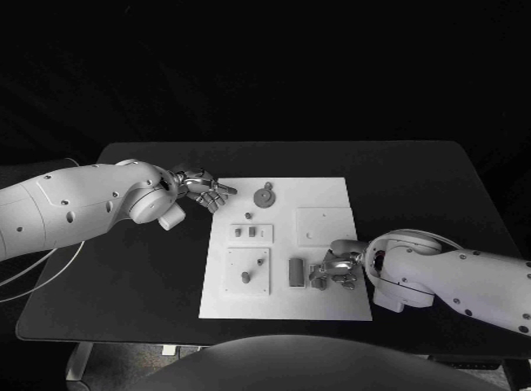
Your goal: Assemble the parts on the task board
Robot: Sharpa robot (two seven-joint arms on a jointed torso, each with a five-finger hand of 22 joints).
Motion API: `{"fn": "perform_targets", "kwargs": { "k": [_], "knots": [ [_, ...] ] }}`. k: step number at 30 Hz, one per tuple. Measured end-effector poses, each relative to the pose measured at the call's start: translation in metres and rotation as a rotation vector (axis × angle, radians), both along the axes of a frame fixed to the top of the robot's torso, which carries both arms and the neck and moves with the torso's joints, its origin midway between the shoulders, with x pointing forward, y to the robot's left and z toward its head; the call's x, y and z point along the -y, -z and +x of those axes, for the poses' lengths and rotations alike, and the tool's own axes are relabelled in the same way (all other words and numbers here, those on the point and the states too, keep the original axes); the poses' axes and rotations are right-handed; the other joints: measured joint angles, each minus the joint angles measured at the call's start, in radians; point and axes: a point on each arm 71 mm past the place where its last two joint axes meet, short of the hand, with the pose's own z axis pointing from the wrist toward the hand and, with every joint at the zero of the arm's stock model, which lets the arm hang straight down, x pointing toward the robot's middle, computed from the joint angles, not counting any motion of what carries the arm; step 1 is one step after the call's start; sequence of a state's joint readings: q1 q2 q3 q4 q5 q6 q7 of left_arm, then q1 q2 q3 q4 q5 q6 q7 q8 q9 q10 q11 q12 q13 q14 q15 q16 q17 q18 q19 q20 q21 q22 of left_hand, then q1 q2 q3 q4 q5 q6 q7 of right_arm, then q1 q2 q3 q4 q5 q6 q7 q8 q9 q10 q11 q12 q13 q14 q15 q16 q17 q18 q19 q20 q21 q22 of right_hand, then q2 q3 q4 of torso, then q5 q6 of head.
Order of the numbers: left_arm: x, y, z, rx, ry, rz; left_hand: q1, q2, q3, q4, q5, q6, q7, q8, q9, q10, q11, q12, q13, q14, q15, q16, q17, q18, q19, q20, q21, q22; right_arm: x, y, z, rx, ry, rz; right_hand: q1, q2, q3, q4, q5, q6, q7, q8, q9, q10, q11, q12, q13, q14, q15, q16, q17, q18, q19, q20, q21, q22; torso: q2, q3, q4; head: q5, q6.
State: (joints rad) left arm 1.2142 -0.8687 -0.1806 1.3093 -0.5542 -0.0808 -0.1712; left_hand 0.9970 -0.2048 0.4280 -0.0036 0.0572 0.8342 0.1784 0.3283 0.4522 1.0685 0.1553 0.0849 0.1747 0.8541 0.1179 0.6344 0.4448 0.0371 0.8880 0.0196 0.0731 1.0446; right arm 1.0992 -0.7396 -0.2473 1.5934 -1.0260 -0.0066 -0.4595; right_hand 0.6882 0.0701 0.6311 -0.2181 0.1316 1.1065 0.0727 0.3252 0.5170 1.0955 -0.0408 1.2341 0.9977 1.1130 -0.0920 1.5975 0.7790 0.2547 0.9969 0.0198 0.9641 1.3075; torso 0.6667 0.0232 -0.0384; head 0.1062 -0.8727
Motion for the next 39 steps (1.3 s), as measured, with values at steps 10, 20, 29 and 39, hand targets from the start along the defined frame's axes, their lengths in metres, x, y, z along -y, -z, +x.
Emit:
{"fn": "perform_targets", "kwargs": {
  "k": [10, 20, 29, 39],
  "knots": [
    [0.0000, 0.0002, -0.0001, 0.000, 0.001, 0.004, 0.000, 0.000, 0.000, 0.000, 0.000, 0.000, 0.000, 0.000, 0.000, 0.000, 0.000, 0.000, 0.000, 0.000, 0.000, -0.004, 0.001, 0.000, 0.000, 0.000, 0.000, 0.000, -0.0009, 0.0005, 0.0009, -0.001, -0.004, 0.002, 0.000, 0.000, 0.000, 0.000, 0.000, 0.000, 0.000, 0.000, 0.000, 0.000, 0.000, 0.000, 0.000, -0.001, 0.001, 0.000, 0.000, 0.000, 0.000, 0.000, 0.000, 0.000, 0.000, 0.0006, -0.0007, 0.002, 0.000],
    [0.0000, 0.0003, -0.0002, 0.000, 0.002, 0.006, 0.000, 0.000, 0.000, 0.000, 0.000, 0.000, 0.000, 0.000, 0.000, 0.000, 0.000, 0.000, 0.000, 0.000, 0.000, -0.004, 0.001, 0.000, 0.000, 0.000, 0.000, 0.000, 0.0010, 0.0010, 0.0045, 0.002, 0.005, -0.006, -0.022, -0.066, 0.008, 0.022, 0.000, -0.015, 0.007, 0.000, -0.001, -0.007, 0.007, -0.004, 0.000, -0.009, -0.003, -0.004, 0.000, 0.000, 0.000, 0.000, 0.000, 0.000, 0.000, 0.0006, -0.0007, 0.001, 0.000],
    [0.0000, 0.0004, -0.0002, 0.000, 0.002, 0.007, 0.000, 0.000, -0.003, 0.003, 0.000, 0.000, 0.000, 0.000, 0.000, 0.000, 0.000, 0.000, 0.000, 0.000, 0.000, -0.004, 0.001, 0.000, 0.000, 0.000, 0.000, 0.000, -0.0006, 0.0006, 0.0033, -0.002, -0.003, -0.005, -0.019, -0.104, 0.016, 0.039, 0.000, -0.023, 0.009, 0.000, -0.001, -0.011, 0.011, -0.004, 0.001, -0.011, -0.005, -0.004, 0.000, 0.000, 0.000, 0.000, 0.000, 0.000, 0.000, 0.0008, -0.0007, 0.001, 0.000],
    [-0.0002, 0.0005, -0.0002, -0.001, 0.002, 0.009, 0.000, 0.000, -0.003, 0.002, 0.000, 0.000, 0.000, 0.000, 0.000, 0.000, 0.000, -0.004, 0.000, 0.000, 0.000, -0.004, 0.001, 0.000, 0.000, 0.000, 0.000, 0.000, -0.0036, 0.0002, 0.0002, -0.013, -0.020, -0.004, -0.019, -0.104, 0.022, 0.044, 0.000, -0.023, 0.009, 0.000, -0.001, -0.011, 0.011, -0.004, 0.001, -0.014, -0.005, -0.004, 0.000, 0.000, 0.000, 0.000, 0.000, 0.000, 0.000, 0.0006, -0.0003, 0.003, 0.000]
  ]
}}
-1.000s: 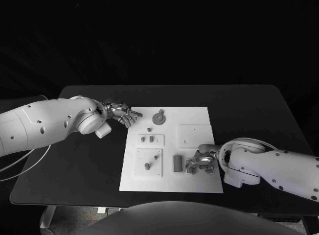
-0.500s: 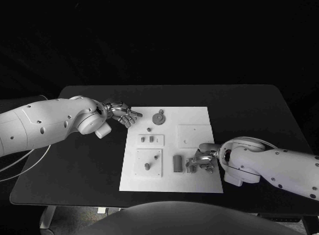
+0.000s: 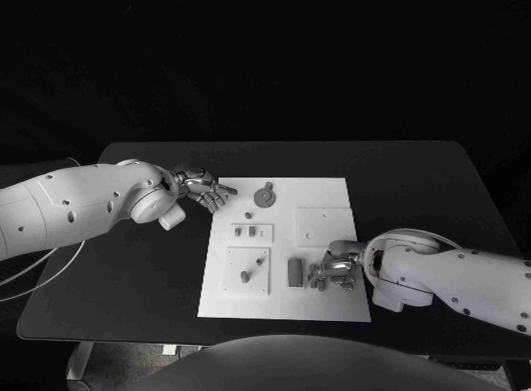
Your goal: Assemble the parts on the task board
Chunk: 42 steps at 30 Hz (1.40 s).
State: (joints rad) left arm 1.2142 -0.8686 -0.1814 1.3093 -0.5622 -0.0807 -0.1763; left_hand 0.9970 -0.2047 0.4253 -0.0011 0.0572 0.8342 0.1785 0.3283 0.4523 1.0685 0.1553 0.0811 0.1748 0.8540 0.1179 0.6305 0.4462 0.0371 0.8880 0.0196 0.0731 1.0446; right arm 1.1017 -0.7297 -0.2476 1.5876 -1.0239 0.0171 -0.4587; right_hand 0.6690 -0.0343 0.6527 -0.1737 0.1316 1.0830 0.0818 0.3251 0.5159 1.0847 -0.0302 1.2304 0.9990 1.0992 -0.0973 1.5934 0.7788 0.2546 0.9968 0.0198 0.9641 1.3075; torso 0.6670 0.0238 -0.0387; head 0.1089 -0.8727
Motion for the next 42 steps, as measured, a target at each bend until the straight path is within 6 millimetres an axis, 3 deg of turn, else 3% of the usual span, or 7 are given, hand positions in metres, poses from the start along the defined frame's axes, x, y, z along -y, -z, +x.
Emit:
{"fn": "perform_targets", "kwargs": {
  "k": [19, 22, 25, 27, 30, 34, 42],
  "knots": [
    [0.000, 0.000, 0.000, -0.001, 0.000, 0.003, 0.004, -0.004, 0.000, 0.005, 0.000, 0.000, 0.000, 0.000, 0.000, 0.000, 0.000, 0.000, 0.000, 0.000, 0.000, 0.000, 0.001, 0.000, 0.000, 0.000, 0.000, 0.000, 0.001, 0.000, 0.000, 0.001, 0.002, 0.000, 0.011, 0.012, -0.003, 0.003, 0.000, 0.000, 0.000, 0.000, 0.000, 0.000, 0.000, 0.000, 0.002, -0.001, 0.001, 0.000, 0.002, 0.000, 0.000, 0.000, 0.000, 0.000, 0.000, 0.0002, -0.0001, 0.001, 0.000],
    [0.000, 0.000, 0.000, -0.001, 0.000, 0.003, 0.004, -0.004, 0.000, 0.005, 0.000, 0.000, 0.000, 0.000, 0.000, 0.000, 0.000, 0.000, 0.000, 0.000, 0.000, 0.000, 0.001, 0.000, 0.000, 0.000, 0.000, 0.000, 0.004, -0.001, 0.000, 0.015, 0.010, 0.003, 0.010, -0.030, -0.005, 0.006, 0.000, -0.005, -0.002, 0.000, 0.000, 0.000, 0.000, 0.000, 0.002, 0.000, 0.000, 0.000, 0.002, 0.000, 0.000, 0.000, 0.000, 0.000, 0.000, 0.0004, -0.0001, 0.001, 0.000],
    [0.000, 0.000, 0.000, -0.001, -0.001, 0.003, 0.004, -0.004, 0.000, 0.005, 0.000, 0.000, 0.000, 0.000, 0.000, 0.000, 0.000, 0.000, 0.000, 0.000, 0.000, 0.000, 0.001, 0.000, 0.000, 0.000, 0.000, -0.001, 0.006, -0.002, 0.001, 0.033, 0.019, 0.009, 0.014, -0.086, 0.000, 0.017, 0.002, -0.020, 0.002, 0.000, -0.001, -0.005, 0.005, 0.000, 0.002, 0.003, -0.003, -0.001, 0.002, 0.000, 0.000, 0.000, 0.000, 0.000, 0.000, 0.0005, -0.0001, 0.001, 0.000],
    [-0.001, 0.000, 0.000, -0.001, -0.001, 0.004, 0.004, -0.004, 0.000, 0.005, 0.000, 0.000, 0.000, 0.000, 0.000, 0.000, 0.000, 0.000, 0.000, 0.000, 0.000, 0.000, 0.001, 0.000, 0.000, 0.000, 0.000, -0.001, 0.009, -0.004, 0.001, 0.050, 0.027, 0.014, 0.024, -0.127, 0.012, 0.035, 0.007, -0.054, 0.011, -0.016, -0.007, -0.013, 0.013, 0.000, 0.002, 0.003, -0.003, -0.004, 0.002, 0.000, 0.000, 0.000, 0.000, 0.000, 0.000, 0.0005, -0.0002, 0.001, 0.000],
    [-0.001, 0.000, 0.000, -0.001, -0.001, 0.004, 0.003, -0.003, 0.000, 0.005, 0.000, 0.000, 0.000, 0.000, 0.000, 0.000, 0.000, 0.000, 0.000, 0.000, 0.000, 0.000, 0.001, 0.000, 0.000, 0.000, 0.000, -0.001, 0.012, -0.010, 0.005, 0.085, 0.039, 0.021, 0.049, -0.162, 0.022, 0.050, -0.010, -0.089, 0.025, -0.028, -0.010, -0.023, 0.023, 0.000, 0.006, 0.003, -0.003, -0.004, 0.002, 0.000, 0.000, 0.000, -0.004, 0.000, 0.000, 0.0006, -0.0002, 0.002, 0.000],
    [-0.001, 0.000, 0.000, -0.001, -0.001, 0.004, 0.003, -0.003, 0.000, 0.005, 0.000, 0.000, 0.000, 0.000, 0.000, 0.000, 0.000, 0.000, 0.000, 0.000, 0.000, 0.000, 0.001, 0.000, 0.000, 0.000, 0.000, -0.001, 0.016, -0.019, 0.012, 0.141, 0.054, 0.028, 0.078, -0.189, 0.025, 0.048, -0.012, -0.117, 0.031, -0.041, -0.012, -0.032, 0.039, 0.000, 0.010, -0.005, 0.005, -0.004, 0.003, -0.007, 0.000, 0.000, -0.004, 0.000, 0.000, 0.0006, -0.0004, 0.003, 0.000],
    [-0.001, 0.000, 0.000, -0.001, -0.001, 0.004, 0.003, -0.003, 0.000, 0.005, 0.000, 0.000, 0.000, 0.000, 0.000, 0.000, 0.000, 0.000, 0.000, 0.000, 0.000, 0.000, 0.001, 0.000, 0.000, 0.000, 0.000, -0.001, 0.018, -0.025, 0.018, 0.241, 0.057, 0.048, 0.206, -0.163, 0.020, -0.013, -0.012, -0.127, 0.035, -0.041, -0.002, -0.034, 0.048, 0.008, 0.011, -0.004, 0.013, -0.004, 0.004, -0.008, 0.000, 0.000, -0.004, 0.000, 0.000, 0.0005, -0.0004, 0.000, 0.000]
  ]
}}
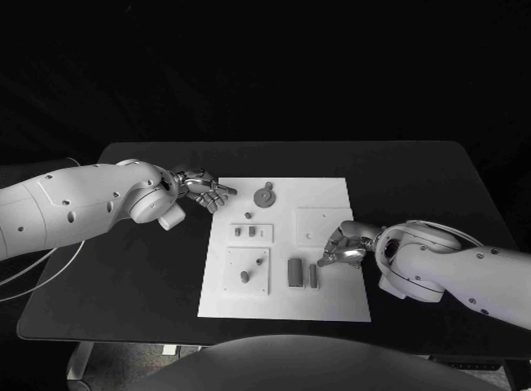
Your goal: Assemble the parts on the task board
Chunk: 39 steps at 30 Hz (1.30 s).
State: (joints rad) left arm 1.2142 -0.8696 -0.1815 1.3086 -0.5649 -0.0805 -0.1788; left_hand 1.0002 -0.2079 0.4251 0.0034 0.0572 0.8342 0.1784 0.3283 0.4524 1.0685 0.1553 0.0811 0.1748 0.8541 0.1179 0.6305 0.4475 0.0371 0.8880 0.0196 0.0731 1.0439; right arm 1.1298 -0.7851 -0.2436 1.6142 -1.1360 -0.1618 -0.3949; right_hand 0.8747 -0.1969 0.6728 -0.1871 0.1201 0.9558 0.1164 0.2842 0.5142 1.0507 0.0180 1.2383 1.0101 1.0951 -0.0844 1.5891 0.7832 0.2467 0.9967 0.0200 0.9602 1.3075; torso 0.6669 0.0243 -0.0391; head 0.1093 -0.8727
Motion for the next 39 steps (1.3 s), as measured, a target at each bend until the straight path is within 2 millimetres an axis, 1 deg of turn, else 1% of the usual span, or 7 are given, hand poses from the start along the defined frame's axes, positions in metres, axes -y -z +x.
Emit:
{"fn": "perform_targets", "kwargs": {
  "k": [6, 18, 21, 23, 27, 32, 39],
  "knots": [
    [0.000, 0.000, 0.000, 0.000, 0.000, 0.000, 0.000, 0.000, 0.000, 0.000, 0.000, 0.000, 0.000, 0.000, 0.000, 0.000, 0.000, 0.000, 0.000, 0.000, 0.000, 0.000, 0.000, 0.000, 0.000, 0.000, 0.000, 0.000, -0.007, -0.001, 0.002, 0.032, -0.021, 0.001, 0.004, 0.004, -0.011, 0.004, 0.000, -0.004, 0.004, 0.005, 0.003, -0.004, 0.004, 0.000, -0.001, 0.000, 0.003, 0.000, 0.000, -0.005, 0.000, 0.000, 0.000, 0.000, 0.000, -0.0001, -0.0001, -0.002, 0.000],
    [0.001, 0.000, 0.000, 0.000, 0.001, 0.000, 0.000, 0.000, 0.000, 0.005, 0.000, 0.000, 0.000, 0.000, 0.000, 0.000, 0.000, 0.000, 0.000, 0.000, 0.000, 0.000, 0.001, 0.000, 0.000, 0.000, 0.000, 0.000, -0.022, 0.003, 0.007, 0.042, -0.054, -0.023, -0.004, -0.014, -0.019, 0.048, 0.000, -0.005, 0.005, 0.025, 0.013, -0.007, 0.000, 0.000, -0.005, -0.001, 0.003, 0.000, 0.001, 0.008, 0.000, 0.000, 0.000, 0.000, 0.000, -0.0003, 0.0007, -0.004, 0.000],
    [0.001, 0.000, 0.000, -0.001, 0.001, 0.000, 0.000, 0.000, -0.002, 0.008, 0.000, 0.000, 0.000, 0.000, 0.000, 0.000, 0.000, 0.000, 0.000, 0.000, 0.000, 0.000, 0.001, 0.000, 0.000, 0.000, 0.000, 0.000, -0.023, 0.004, 0.007, 0.035, -0.062, -0.029, 0.019, 0.023, -0.029, 0.037, 0.000, 0.014, -0.003, 0.046, 0.023, -0.003, -0.011, 0.006, -0.007, -0.003, 0.002, 0.000, 0.001, 0.008, -0.003, 0.003, 0.000, 0.000, 0.000, -0.0004, 0.0008, -0.004, 0.000],
    [0.001, 0.000, 0.000, -0.001, 0.001, 0.000, 0.000, 0.000, -0.002, 0.008, 0.000, 0.000, 0.000, 0.000, 0.000, 0.000, 0.000, 0.000, 0.000, 0.000, 0.000, 0.000, 0.001, 0.000, 0.000, 0.000, 0.000, 0.000, -0.024, 0.005, 0.006, 0.031, -0.067, -0.032, 0.036, 0.064, -0.041, 0.003, 0.000, 0.044, -0.014, 0.061, 0.031, 0.006, -0.020, 0.008, -0.011, -0.002, -0.003, 0.000, 0.001, 0.009, -0.003, 0.003, 0.000, 0.000, 0.000, -0.0005, 0.0008, -0.004, 0.000],
    [0.001, 0.000, 0.000, -0.001, 0.001, 0.001, 0.000, 0.000, -0.002, 0.008, 0.000, 0.000, 0.000, 0.000, 0.000, 0.000, 0.000, 0.000, 0.000, 0.000, 0.000, 0.000, 0.002, 0.000, 0.000, 0.000, 0.000, 0.000, -0.026, 0.006, 0.005, 0.018, -0.082, -0.037, 0.060, 0.111, -0.046, -0.045, 0.000, 0.082, -0.027, 0.077, 0.041, 0.013, -0.035, 0.008, -0.015, -0.004, -0.008, 0.000, 0.001, 0.015, -0.003, 0.003, 0.000, 0.000, 0.000, -0.0005, 0.0005, -0.003, 0.000],
    [0.000, 0.000, 0.000, -0.002, 0.000, 0.002, 0.000, 0.000, 0.001, 0.010, 0.000, 0.000, 0.000, 0.000, 0.000, 0.000, 0.000, 0.000, 0.000, 0.000, 0.000, 0.000, 0.002, 0.000, 0.000, 0.000, 0.000, 0.000, -0.026, 0.007, 0.004, 0.010, -0.096, -0.045, 0.088, 0.139, -0.044, -0.096, 0.000, 0.116, -0.047, 0.095, 0.056, 0.027, -0.049, 0.008, -0.019, -0.001, -0.012, 0.000, 0.001, 0.017, -0.003, 0.003, 0.000, 0.000, 0.000, -0.0006, 0.0004, -0.002, 0.000],
    [0.000, 0.000, 0.000, -0.003, 0.000, 0.002, 0.000, 0.000, 0.001, 0.010, 0.000, 0.000, 0.000, 0.000, 0.000, 0.000, 0.000, 0.000, 0.000, 0.000, 0.000, 0.000, 0.002, 0.000, 0.000, 0.000, 0.000, 0.000, -0.028, 0.007, 0.003, 0.010, -0.108, -0.048, 0.124, 0.153, -0.041, -0.101, 0.000, 0.126, -0.050, 0.104, 0.065, 0.032, -0.054, 0.008, -0.020, 0.005, -0.009, 0.000, 0.001, 0.018, -0.003, 0.003, 0.000, 0.000, 0.000, -0.0004, 0.0000, -0.002, 0.000]
  ]
}}
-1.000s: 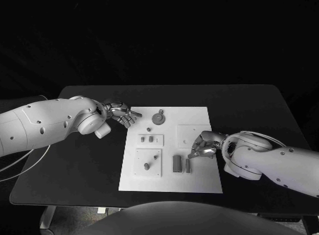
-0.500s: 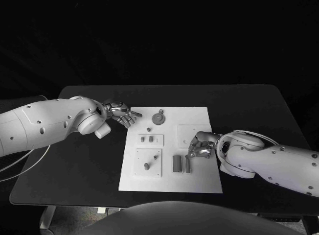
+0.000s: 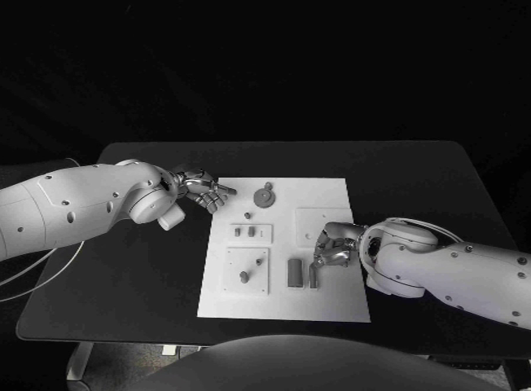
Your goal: Assemble the parts on the task board
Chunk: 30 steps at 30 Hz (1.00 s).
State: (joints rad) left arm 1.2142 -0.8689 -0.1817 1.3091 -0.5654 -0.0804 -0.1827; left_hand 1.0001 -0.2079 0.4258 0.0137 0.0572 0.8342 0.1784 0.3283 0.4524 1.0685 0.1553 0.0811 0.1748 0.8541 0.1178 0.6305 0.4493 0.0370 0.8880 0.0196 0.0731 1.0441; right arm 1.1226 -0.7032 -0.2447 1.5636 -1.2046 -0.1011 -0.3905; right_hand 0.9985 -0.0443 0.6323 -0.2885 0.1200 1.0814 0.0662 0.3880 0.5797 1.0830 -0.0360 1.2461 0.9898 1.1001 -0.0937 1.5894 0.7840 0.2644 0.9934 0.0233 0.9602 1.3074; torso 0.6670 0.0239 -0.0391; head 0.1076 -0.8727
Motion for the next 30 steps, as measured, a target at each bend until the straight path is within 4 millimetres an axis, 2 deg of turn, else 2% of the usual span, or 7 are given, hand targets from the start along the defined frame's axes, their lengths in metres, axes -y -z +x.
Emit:
{"fn": "perform_targets", "kwargs": {
  "k": [12, 25, 30],
  "knots": [
    [0.0001, 0.0002, 0.0000, -0.001, 0.000, 0.001, 0.000, 0.000, -0.003, 0.003, 0.000, 0.000, 0.000, 0.000, -0.001, 0.000, 0.000, 0.000, -0.001, 0.000, 0.000, 0.000, 0.000, 0.000, 0.000, 0.000, 0.000, -0.001, -0.0042, 0.0009, 0.0016, 0.015, -0.018, 0.000, 0.013, 0.013, -0.001, -0.001, -0.004, 0.000, 0.000, 0.004, 0.004, 0.000, 0.000, 0.000, 0.000, 0.000, 0.000, 0.000, -0.001, -0.001, 0.000, 0.000, 0.000, 0.000, 0.000, 0.0003, 0.0004, 0.000, 0.000],
    [-0.0001, 0.0003, -0.0001, -0.002, 0.000, 0.001, 0.000, 0.000, -0.003, 0.003, 0.000, 0.000, 0.000, 0.000, -0.001, 0.000, 0.000, 0.000, -0.001, 0.000, 0.000, 0.000, 0.001, 0.000, 0.000, 0.000, 0.000, -0.001, -0.0080, 0.0000, 0.0031, 0.043, -0.041, -0.014, 0.016, 0.016, -0.003, -0.003, -0.008, 0.002, -0.002, 0.011, 0.008, 0.004, -0.003, 0.000, 0.000, 0.002, 0.002, 0.000, -0.001, -0.001, 0.000, 0.000, 0.000, 0.000, 0.000, 0.0000, 0.0003, 0.001, 0.000],
    [-0.0001, 0.0003, -0.0001, -0.003, 0.000, 0.002, 0.000, 0.000, -0.003, 0.003, 0.000, 0.000, 0.000, 0.000, -0.001, 0.000, 0.000, 0.000, -0.001, 0.000, 0.000, 0.000, 0.001, 0.000, 0.000, 0.000, 0.000, -0.001, -0.0100, -0.0002, 0.0040, 0.054, -0.051, -0.022, 0.017, 0.017, -0.003, -0.003, -0.005, 0.003, -0.003, 0.005, 0.008, 0.004, -0.003, 0.000, 0.000, 0.004, 0.002, 0.000, -0.001, -0.001, 0.000, 0.000, 0.004, 0.000, 0.000, 0.0000, 0.0002, 0.001, 0.000]
  ]
}}
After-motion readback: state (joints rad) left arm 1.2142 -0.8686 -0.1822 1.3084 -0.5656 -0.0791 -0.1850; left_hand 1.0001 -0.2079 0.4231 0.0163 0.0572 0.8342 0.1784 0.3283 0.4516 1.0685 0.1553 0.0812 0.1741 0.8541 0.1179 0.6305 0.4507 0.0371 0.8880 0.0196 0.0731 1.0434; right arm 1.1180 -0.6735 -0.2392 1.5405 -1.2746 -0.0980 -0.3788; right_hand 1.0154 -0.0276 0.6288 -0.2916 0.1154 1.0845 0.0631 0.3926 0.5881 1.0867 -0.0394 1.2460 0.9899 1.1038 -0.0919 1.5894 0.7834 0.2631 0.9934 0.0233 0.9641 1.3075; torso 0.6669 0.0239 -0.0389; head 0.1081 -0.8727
